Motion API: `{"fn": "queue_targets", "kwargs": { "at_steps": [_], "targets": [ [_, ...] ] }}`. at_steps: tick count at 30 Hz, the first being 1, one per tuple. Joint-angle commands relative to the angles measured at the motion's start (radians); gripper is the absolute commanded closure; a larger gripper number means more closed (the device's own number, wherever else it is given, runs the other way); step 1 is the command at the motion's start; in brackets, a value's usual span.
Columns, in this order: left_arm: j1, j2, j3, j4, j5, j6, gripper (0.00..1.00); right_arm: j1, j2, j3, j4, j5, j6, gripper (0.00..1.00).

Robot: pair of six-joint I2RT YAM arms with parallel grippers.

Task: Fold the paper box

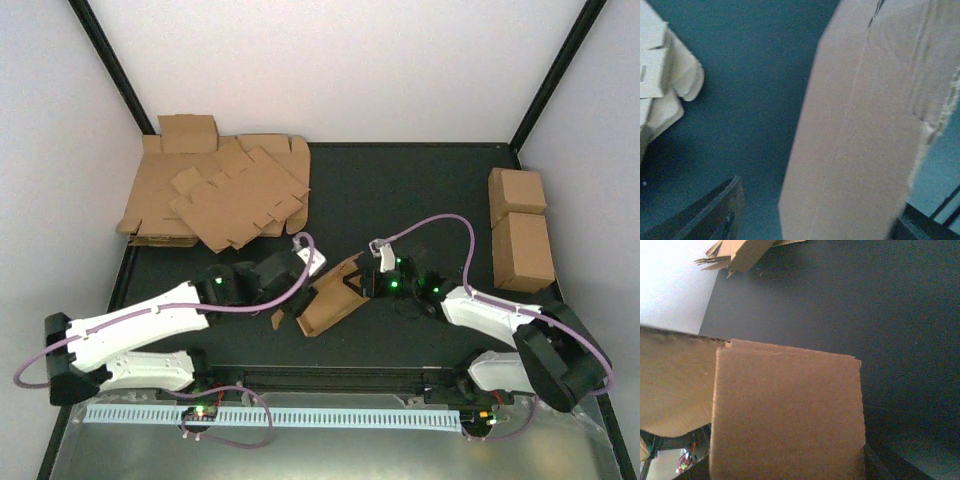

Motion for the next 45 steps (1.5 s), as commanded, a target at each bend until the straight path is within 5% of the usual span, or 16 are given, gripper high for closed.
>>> {"fn": "queue_targets", "kwargs": {
  "at_steps": [1, 9, 20, 34, 38, 45],
  "targets": [
    [0.039, -0.091, 0.006, 0.006, -0.076, -0.037, 0.37, -0.006, -0.005, -0.008, 0.023, -0.015, -0.010, 0.57],
    [0.119, -0.142, -0.015, -0.024, -0.095, -0.101, 0.47, -0.007, -0.006, -0.012, 0.024, -0.017, -0.011, 0.57],
    [0.195, -0.151, -0.051, 0.008, 0.027, -0.121, 0.35, -0.007, 0.002, -0.015, 0.037, -0.022, -0.005, 0.57],
    [0.270, -0.121, -0.034, 0.039, 0.338, 0.009, 0.98, -0.007, 0.046, -0.011, 0.045, -0.043, -0.024, 0.52],
    [0.270, -0.045, 0.041, -0.058, 0.386, 0.047, 0.98, -0.006, 0.066, 0.016, -0.017, -0.020, -0.088, 0.40],
    [0.269, 0.096, 0.138, -0.154, 0.396, 0.069, 0.99, -0.004, 0.028, 0.070, -0.213, 0.092, -0.264, 0.42]
  ]
}}
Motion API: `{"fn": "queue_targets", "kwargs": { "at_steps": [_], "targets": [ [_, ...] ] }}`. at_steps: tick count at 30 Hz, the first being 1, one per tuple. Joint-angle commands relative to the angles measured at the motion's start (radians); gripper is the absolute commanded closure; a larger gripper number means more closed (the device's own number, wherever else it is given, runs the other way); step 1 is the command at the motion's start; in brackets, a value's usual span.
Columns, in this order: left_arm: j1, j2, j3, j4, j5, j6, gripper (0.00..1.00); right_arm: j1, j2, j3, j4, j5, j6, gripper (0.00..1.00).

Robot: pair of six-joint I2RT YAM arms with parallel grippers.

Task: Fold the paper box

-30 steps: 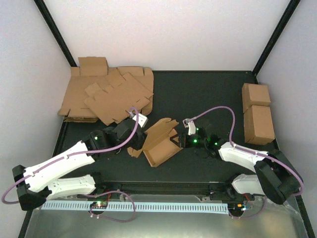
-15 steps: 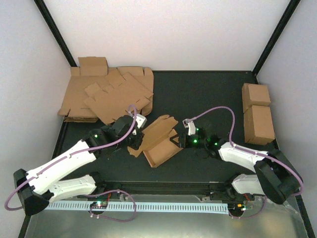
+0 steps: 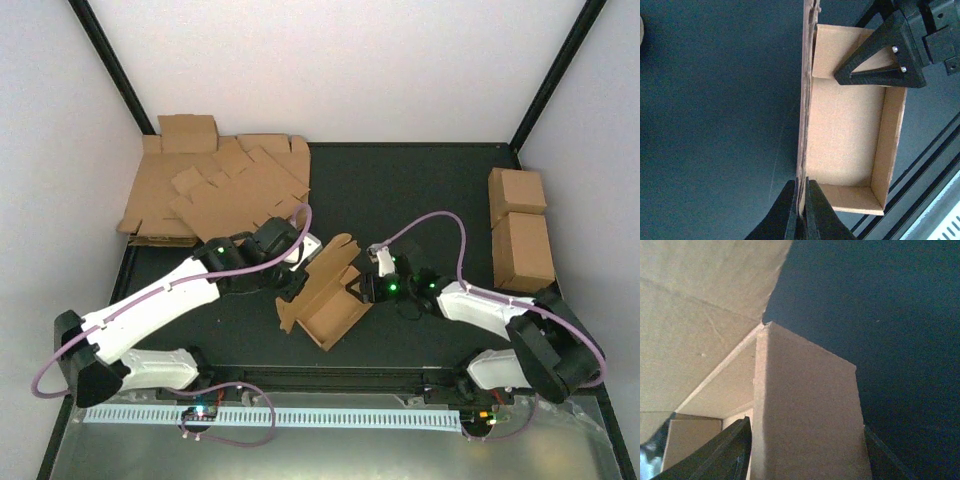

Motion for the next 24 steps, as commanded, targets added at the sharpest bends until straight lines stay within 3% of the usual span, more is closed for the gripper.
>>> {"fn": "queue_targets", "kwargs": {
  "at_steps": [1, 9, 12, 19, 24],
  "targets": [
    [0.006, 0.043, 0.059, -0.048, 0.036, 0.037, 0.98, -0.003, -0.028, 0.061, -0.143, 0.078, -0.152, 0.42],
    [0.004, 0.088, 0.106, -0.054, 0.051, 0.077, 0.98, 0.041, -0.027, 0.091, -0.255, 0.153, -0.279, 0.39],
    [0.002, 0.092, 0.114, -0.058, 0.054, 0.092, 0.98, 0.063, -0.042, 0.092, -0.267, 0.177, -0.314, 0.31],
    [-0.003, 0.140, 0.148, -0.094, 0.066, 0.161, 0.99, 0.084, -0.099, 0.093, -0.274, 0.244, -0.353, 0.34],
    [-0.007, 0.150, 0.151, -0.104, 0.066, 0.184, 0.98, 0.084, -0.124, 0.095, -0.260, 0.172, -0.366, 0.26]
  ]
}}
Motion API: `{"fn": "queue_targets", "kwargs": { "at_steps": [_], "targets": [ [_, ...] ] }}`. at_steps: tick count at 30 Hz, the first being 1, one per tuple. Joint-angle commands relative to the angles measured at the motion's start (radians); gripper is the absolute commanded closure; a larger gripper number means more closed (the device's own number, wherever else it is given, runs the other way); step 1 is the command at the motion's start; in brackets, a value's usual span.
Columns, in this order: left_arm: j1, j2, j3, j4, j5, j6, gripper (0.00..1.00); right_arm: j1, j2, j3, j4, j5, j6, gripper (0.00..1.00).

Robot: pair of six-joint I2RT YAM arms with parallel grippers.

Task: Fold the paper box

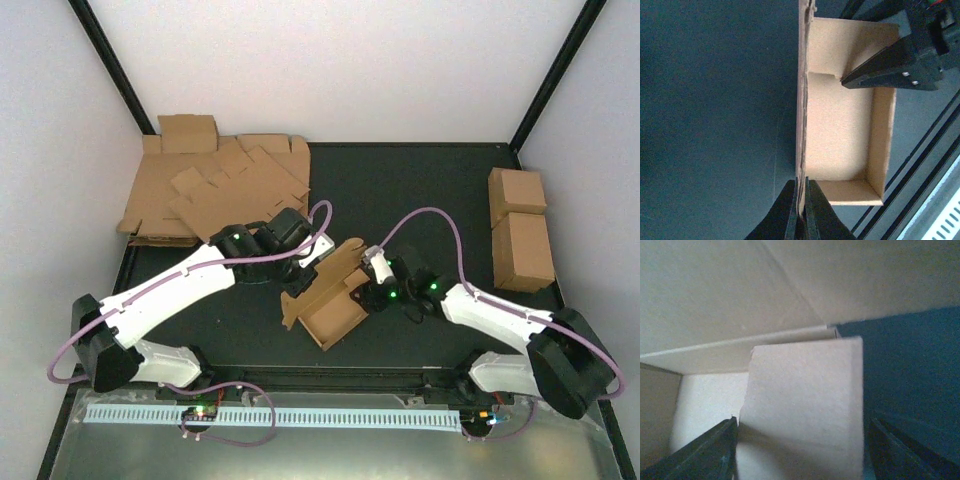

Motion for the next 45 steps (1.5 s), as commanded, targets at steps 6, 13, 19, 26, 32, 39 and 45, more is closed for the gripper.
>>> {"fn": "queue_targets", "kwargs": {
  "at_steps": [6, 13, 19, 26, 32, 39, 45],
  "targets": [
    [-0.006, 0.023, 0.028, -0.037, 0.001, 0.045, 0.98, 0.005, -0.049, 0.012, 0.052, -0.130, 0.023, 0.17],
    [-0.007, 0.012, 0.016, -0.030, 0.015, 0.046, 0.99, -0.035, -0.075, -0.018, 0.111, -0.173, 0.118, 0.18],
    [-0.006, 0.001, 0.007, -0.026, 0.026, 0.044, 0.98, -0.109, -0.097, -0.044, 0.147, -0.237, 0.163, 0.14],
    [-0.006, -0.002, -0.002, -0.026, 0.039, 0.040, 0.98, -0.223, -0.160, -0.135, 0.245, -0.292, 0.240, 0.21],
    [-0.007, 0.004, -0.003, -0.026, 0.045, 0.040, 0.98, -0.334, -0.201, -0.178, 0.281, -0.342, 0.281, 0.21],
    [-0.006, 0.006, 0.001, -0.027, 0.040, 0.040, 0.99, -0.525, -0.170, -0.206, 0.308, -0.431, 0.355, 0.28],
    [-0.006, -0.012, -0.001, -0.019, 0.035, 0.036, 0.98, -0.538, 0.030, -0.204, 0.395, -0.579, 0.381, 0.34]
  ]
}}
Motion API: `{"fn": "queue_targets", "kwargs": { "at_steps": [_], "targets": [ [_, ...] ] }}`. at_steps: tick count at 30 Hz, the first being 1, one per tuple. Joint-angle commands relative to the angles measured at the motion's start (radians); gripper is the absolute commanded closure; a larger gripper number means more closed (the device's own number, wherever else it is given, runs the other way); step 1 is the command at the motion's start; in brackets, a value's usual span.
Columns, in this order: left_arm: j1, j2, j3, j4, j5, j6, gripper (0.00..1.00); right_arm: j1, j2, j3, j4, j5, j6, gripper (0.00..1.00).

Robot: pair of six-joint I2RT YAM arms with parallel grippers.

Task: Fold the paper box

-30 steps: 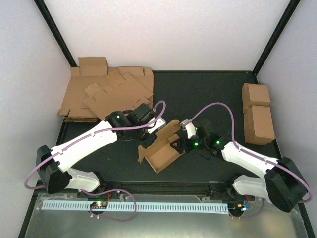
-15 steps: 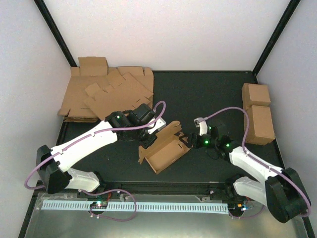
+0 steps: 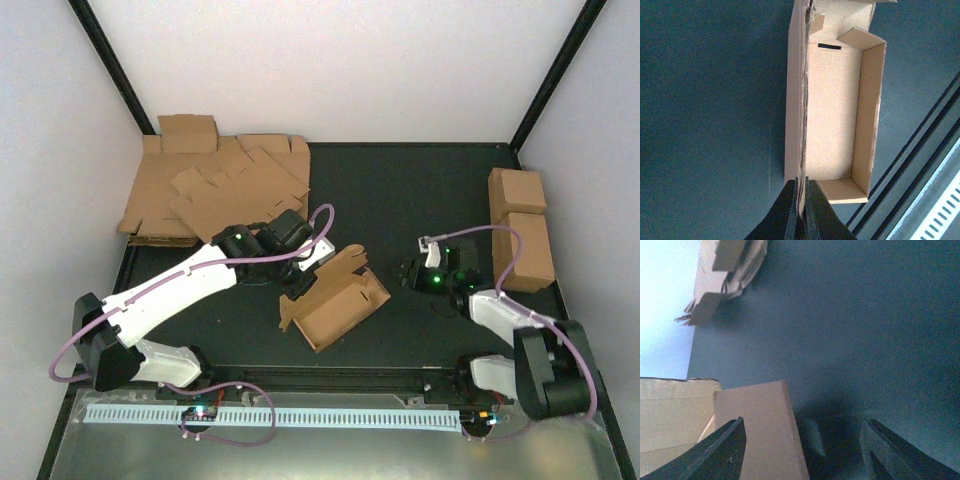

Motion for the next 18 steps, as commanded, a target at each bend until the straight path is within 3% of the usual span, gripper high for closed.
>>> {"fn": "queue_targets", "kwargs": {
  "at_steps": [1, 10, 13, 18],
  "targets": [
    [-0.006, -0.028, 0.006, 0.005, 0.006, 0.005, 0.98, -0.004, 0.122, -0.014, 0.130, -0.164, 0.066, 0.36],
    [-0.006, -0.029, -0.006, 0.017, 0.012, -0.002, 0.98, 0.000, 0.282, -0.101, 0.535, -0.393, 0.308, 0.49],
    [-0.006, -0.027, -0.003, 0.021, 0.015, -0.004, 0.98, 0.014, 0.283, -0.101, 0.552, -0.416, 0.308, 0.53],
    [-0.006, -0.024, -0.002, 0.025, 0.017, -0.008, 0.98, 0.059, 0.247, -0.071, 0.443, -0.403, 0.225, 0.53]
  ]
}}
